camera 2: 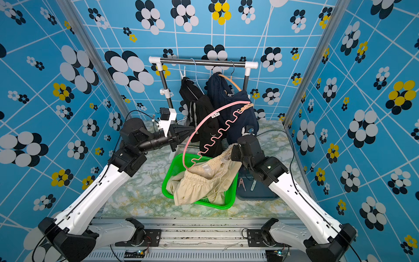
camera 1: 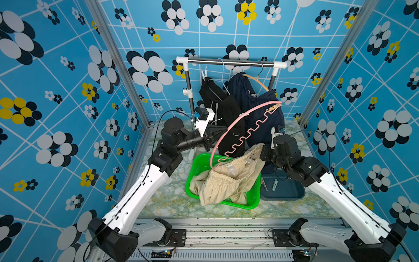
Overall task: Remove the clothespins securing shorts to the hanger
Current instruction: Remove the shorts from the hanger.
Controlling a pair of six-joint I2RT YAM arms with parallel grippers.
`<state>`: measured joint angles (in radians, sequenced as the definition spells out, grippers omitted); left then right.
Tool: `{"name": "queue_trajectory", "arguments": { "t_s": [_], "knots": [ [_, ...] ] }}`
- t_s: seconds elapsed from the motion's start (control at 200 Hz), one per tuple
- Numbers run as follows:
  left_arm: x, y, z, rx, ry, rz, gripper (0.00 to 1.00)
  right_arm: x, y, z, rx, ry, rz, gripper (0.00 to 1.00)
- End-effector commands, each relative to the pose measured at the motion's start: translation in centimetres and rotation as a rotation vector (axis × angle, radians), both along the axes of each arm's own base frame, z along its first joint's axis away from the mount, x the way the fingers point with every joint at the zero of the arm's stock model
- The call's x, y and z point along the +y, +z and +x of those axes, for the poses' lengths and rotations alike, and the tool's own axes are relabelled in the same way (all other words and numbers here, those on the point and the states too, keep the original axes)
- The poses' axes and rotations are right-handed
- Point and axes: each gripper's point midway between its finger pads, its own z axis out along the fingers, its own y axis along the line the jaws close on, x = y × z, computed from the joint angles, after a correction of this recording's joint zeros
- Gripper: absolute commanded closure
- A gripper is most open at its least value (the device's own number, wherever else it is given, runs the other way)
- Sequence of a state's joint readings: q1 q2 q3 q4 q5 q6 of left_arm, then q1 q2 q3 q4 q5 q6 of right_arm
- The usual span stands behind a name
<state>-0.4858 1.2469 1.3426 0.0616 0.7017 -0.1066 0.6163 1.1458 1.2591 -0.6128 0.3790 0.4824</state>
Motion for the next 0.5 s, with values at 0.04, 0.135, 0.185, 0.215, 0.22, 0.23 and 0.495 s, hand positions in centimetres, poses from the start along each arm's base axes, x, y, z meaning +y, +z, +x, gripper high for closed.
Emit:
{"name": "queue_trajectory", "arguments": {
  "t_s": [0.04, 0.135, 0.185, 0.215, 0.22, 0.23, 0.495],
  "knots": [
    [0.0, 5.2, -1.1, -0.124, -0.038, -0.094, 1.00, -1.9, 3.7, 1.2, -0.086, -0.081, -0.084, 1.00],
    [0.1, 5.8, -1.0, -0.138, -0.025, -0.095, 1.00, -2.5, 4.7, 1.9, -0.106, -0.106, -0.125, 1.00],
    [0.3, 5.9, -1.1, -0.147, -0.014, -0.090, 1.00, -2.8, 5.3, 2.2, -0.119, -0.115, -0.144, 1.00],
    [0.5, 5.9, -1.1, -0.151, -0.003, -0.085, 1.00, -2.9, 5.6, 2.4, -0.124, -0.118, -0.156, 1.00],
    [0.5, 5.8, -1.1, -0.150, -0.001, -0.083, 1.00, -3.0, 5.7, 2.4, -0.125, -0.120, -0.158, 1.00],
    [0.6, 5.8, -1.2, -0.152, 0.001, -0.081, 1.00, -3.1, 5.8, 2.4, -0.129, -0.121, -0.161, 1.00],
    [3.5, 3.8, -1.6, -0.149, 0.162, -0.035, 1.00, -1.5, 7.0, 2.7, -0.190, -0.029, -0.113, 1.00]
  ]
}}
